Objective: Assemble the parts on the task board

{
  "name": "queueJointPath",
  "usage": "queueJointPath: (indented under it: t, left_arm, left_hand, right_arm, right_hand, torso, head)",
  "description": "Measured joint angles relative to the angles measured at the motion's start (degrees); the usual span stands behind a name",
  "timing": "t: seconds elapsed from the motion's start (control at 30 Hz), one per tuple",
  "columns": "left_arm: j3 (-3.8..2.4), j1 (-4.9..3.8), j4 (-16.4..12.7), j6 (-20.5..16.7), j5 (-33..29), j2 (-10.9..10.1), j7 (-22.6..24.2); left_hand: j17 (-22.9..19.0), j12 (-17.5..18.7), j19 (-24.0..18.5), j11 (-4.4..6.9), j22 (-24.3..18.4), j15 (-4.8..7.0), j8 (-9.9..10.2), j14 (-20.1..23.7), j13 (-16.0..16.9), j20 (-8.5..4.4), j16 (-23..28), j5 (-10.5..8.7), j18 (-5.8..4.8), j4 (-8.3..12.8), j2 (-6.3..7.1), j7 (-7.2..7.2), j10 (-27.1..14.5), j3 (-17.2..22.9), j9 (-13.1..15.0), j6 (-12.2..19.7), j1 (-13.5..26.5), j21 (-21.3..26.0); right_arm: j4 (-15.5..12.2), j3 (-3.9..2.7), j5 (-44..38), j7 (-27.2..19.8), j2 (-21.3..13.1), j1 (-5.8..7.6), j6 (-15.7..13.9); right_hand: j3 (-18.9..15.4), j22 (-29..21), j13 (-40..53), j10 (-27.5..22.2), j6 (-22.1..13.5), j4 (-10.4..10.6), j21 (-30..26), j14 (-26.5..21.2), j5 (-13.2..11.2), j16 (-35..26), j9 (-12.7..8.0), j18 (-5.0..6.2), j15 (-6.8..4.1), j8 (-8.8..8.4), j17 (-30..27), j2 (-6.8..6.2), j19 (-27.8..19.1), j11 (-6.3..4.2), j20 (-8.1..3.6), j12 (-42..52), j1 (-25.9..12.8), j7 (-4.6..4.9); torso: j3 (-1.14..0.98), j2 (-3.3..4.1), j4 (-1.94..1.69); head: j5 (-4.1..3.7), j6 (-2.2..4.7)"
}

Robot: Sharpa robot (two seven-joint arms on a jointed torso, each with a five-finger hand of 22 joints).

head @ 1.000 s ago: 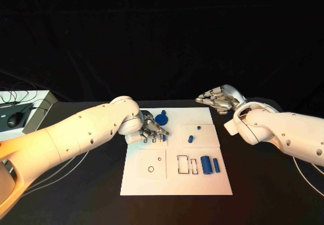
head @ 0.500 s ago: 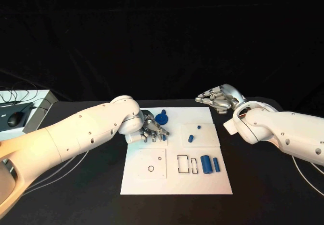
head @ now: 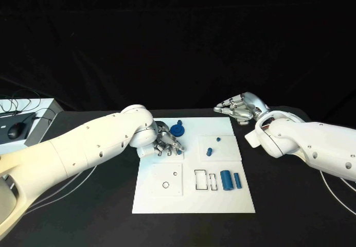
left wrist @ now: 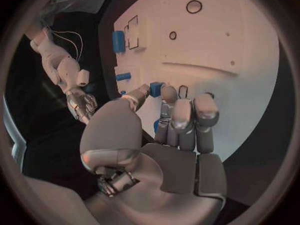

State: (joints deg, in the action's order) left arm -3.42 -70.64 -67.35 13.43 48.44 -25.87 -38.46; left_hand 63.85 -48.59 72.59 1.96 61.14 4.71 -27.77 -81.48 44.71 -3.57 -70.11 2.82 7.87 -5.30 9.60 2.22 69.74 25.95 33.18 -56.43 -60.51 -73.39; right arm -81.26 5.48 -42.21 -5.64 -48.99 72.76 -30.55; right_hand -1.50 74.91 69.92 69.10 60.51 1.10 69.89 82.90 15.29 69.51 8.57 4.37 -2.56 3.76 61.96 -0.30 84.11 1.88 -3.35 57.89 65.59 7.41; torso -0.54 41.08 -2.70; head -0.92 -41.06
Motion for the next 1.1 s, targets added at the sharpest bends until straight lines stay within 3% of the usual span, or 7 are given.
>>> queueJointPath:
  t: [0.33,0.47,0.53,0.73,0.83,0.97,1.1]
  left_arm:
    - [0.00,0.00,0.0,0.1,0.0,0.0,0.1]
    - [0.00,0.00,0.0,0.1,0.0,0.0,0.1]
    - [0.00,-0.01,0.0,0.1,-0.1,0.0,0.2]
    - [-0.06,-0.06,-0.1,0.1,-0.4,-0.1,0.4]
    - [-0.01,-0.06,-0.2,0.1,-0.6,-0.1,0.5]
    - [0.03,-0.06,-0.3,0.1,-0.8,-0.1,0.6]
    - [0.03,-0.05,-0.6,-0.1,-1.2,-0.3,0.7]
  left_hand:
    - [0.1,0.2,0.0,-0.01,0.7,0.00,2.8,0.0,0.0,0.00,0.0,0.00,0.01,1.1,0.13,0.03,0.0,1.9,1.1,0.0,0.1,0.3]
    - [0.2,0.2,0.0,-0.01,0.8,0.00,3.5,0.0,0.0,0.00,0.0,-0.01,0.00,2.2,-0.72,-0.09,0.0,3.9,1.0,-0.5,-0.7,0.3]
    - [0.3,0.5,0.0,0.09,0.9,0.12,3.8,-0.1,0.0,-0.01,0.0,1.03,0.01,3.5,-0.82,-0.09,-0.1,5.5,0.9,-0.5,-0.8,0.3]
    - [0.6,1.1,0.2,0.29,1.3,0.21,4.6,-0.2,-0.3,-0.21,0.0,9.25,0.01,7.8,-2.15,-0.09,-0.1,8.8,0.8,-0.5,-1.2,0.3]
    - [0.9,1.7,0.4,0.50,1.6,0.21,4.6,-0.2,-0.5,-0.41,0.0,11.97,0.00,8.6,-2.92,0.13,0.1,8.0,0.8,0.1,-0.5,0.3]
    - [1.2,2.0,0.4,0.51,2.0,0.21,4.6,-0.2,-0.5,-0.41,0.0,13.20,0.00,8.8,-3.87,0.22,0.1,7.8,0.8,0.2,0.5,0.3]
    - [1.2,2.5,0.7,0.79,2.6,0.21,4.6,-0.2,-0.4,-0.72,0.0,14.04,-0.89,8.4,-4.26,0.32,0.8,8.3,0.8,0.3,0.9,0.4]
  right_arm:
    - [0.0,0.00,0.0,0.1,0.1,-0.01,0.0]
    - [0.1,0.00,0.0,0.1,0.2,-0.01,0.1]
    - [0.2,0.00,0.0,0.1,0.2,-0.01,0.1]
    - [0.3,0.00,0.0,0.1,0.3,-0.05,0.1]
    - [0.4,0.01,0.0,0.1,0.4,-0.06,0.1]
    - [0.4,0.01,0.0,0.1,0.4,-0.07,0.1]
    - [0.4,0.01,-0.1,0.1,0.4,-0.09,0.1]
  right_hand:
    - [-0.2,0.0,0.0,0.0,0.0,-0.2,0.0,0.0,0.0,0.0,0.0,0.00,0.00,0.00,0.0,0.00,0.0,0.00,0.00,0.0,0.0,-0.03]
    - [-0.2,0.0,0.0,0.0,0.0,-0.2,0.0,0.0,0.0,0.0,0.0,0.00,0.00,0.00,0.0,0.00,0.0,0.00,0.00,0.0,0.0,-0.03]
    - [-0.2,0.0,0.0,0.0,0.1,-0.2,0.0,0.0,0.0,0.0,0.0,0.00,0.00,0.00,0.0,0.00,0.0,0.00,0.00,0.0,0.0,-0.08]
    - [-0.2,0.0,0.0,0.0,0.1,-0.2,0.0,0.0,0.0,0.0,0.0,0.00,0.00,0.00,0.0,0.00,0.0,0.00,0.00,0.0,0.0,-0.08]
    - [-0.2,0.0,0.0,0.0,0.1,-0.2,0.0,0.0,0.0,0.0,0.0,0.00,0.00,0.00,0.0,0.00,0.0,0.00,0.00,0.0,0.0,-0.08]
    - [-0.2,0.0,0.0,0.0,-0.1,-0.2,0.0,0.0,0.0,0.0,0.0,0.00,0.00,0.00,0.0,0.00,0.0,0.00,0.00,0.0,0.0,0.09]
    - [-0.2,0.0,0.0,0.0,-0.1,-0.2,0.0,0.0,0.0,0.0,0.0,0.00,0.00,0.00,0.0,0.00,0.0,0.01,0.00,0.0,0.0,0.10]
  torso:
    - [-0.03,0.01,-0.04]
    - [-0.03,0.02,-0.05]
    - [-0.02,0.02,-0.05]
    - [-0.03,0.02,-0.02]
    - [-0.02,0.02,-0.02]
    - [-0.02,0.02,-0.03]
    - [-0.02,0.02,-0.04]
  head:
    - [0.06,-0.10]
    - [0.09,-0.14]
    - [0.11,-0.15]
    - [0.18,-0.21]
    - [0.19,-0.24]
    - [0.23,-0.32]
    - [0.27,-0.39]
